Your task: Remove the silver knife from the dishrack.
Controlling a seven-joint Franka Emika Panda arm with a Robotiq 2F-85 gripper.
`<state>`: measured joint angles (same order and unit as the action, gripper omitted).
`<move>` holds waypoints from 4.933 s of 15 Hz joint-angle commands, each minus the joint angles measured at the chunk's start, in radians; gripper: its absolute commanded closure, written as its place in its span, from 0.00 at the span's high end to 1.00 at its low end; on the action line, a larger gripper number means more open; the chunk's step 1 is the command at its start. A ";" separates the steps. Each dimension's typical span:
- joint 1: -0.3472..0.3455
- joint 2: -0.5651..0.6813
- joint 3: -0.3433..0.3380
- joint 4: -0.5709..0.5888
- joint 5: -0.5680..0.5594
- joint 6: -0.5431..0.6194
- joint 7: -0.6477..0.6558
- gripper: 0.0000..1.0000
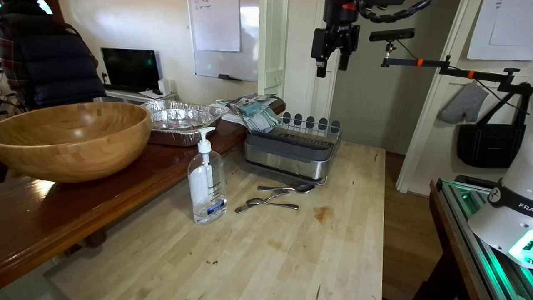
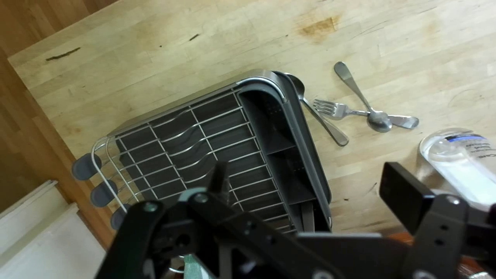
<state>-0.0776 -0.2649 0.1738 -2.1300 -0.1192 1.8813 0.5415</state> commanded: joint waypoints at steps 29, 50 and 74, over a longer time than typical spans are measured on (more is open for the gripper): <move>0.092 0.512 -0.212 0.361 -0.049 0.322 0.042 1.00; 0.050 0.677 -0.210 0.377 0.115 0.746 -0.337 1.00; 0.101 0.859 -0.277 0.453 0.098 0.949 -0.332 0.61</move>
<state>0.0089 0.5593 -0.0899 -1.7102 -0.0265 2.8146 0.1977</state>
